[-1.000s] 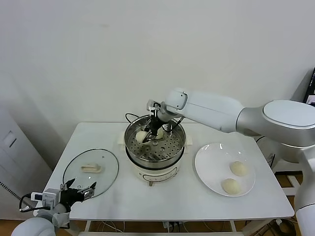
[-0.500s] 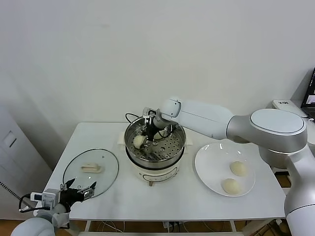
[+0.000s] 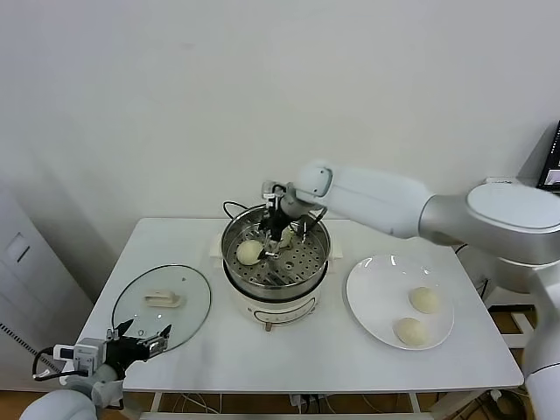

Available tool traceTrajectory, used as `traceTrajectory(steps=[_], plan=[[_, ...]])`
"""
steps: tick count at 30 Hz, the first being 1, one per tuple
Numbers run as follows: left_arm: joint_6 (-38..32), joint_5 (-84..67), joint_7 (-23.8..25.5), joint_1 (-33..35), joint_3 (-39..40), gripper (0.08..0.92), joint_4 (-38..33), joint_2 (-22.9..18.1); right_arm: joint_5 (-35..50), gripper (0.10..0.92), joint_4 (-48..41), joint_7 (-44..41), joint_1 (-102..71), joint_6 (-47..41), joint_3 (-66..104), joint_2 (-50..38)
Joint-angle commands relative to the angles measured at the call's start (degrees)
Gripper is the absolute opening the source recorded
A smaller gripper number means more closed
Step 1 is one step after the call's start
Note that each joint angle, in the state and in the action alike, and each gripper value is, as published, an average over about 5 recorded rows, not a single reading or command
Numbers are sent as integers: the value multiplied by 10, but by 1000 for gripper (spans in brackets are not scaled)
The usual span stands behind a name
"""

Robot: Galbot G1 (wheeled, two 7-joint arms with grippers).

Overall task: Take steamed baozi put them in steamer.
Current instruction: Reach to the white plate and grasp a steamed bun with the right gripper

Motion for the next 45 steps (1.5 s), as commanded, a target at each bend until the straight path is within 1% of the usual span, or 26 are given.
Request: traceTrajectory(steps=[1, 5, 11, 17, 22, 30, 45], plan=[[0, 0, 0, 2, -2, 823, -3, -1, -42, 823, 58, -124, 136, 27, -55, -111], [0, 0, 0, 4, -4, 823, -6, -3, -83, 823, 84, -168, 170, 55, -86, -175], [0, 0, 0, 3, -7, 823, -6, -1, -142, 823, 116, -193, 169, 94, -102, -258], [1, 0, 0, 2, -7, 823, -8, -1, -197, 823, 134, -203, 127, 121, -92, -330], [3, 0, -1, 1, -7, 823, -9, 0, -245, 823, 143, -200, 54, 137, -52, -375], [4, 0, -1, -1, -6, 823, -7, 1, -309, 823, 141, -195, -50, 154, 28, -399], [5, 0, -1, -1, -6, 823, 0, 3, -380, 823, 122, -191, -213, 173, 140, -388]])
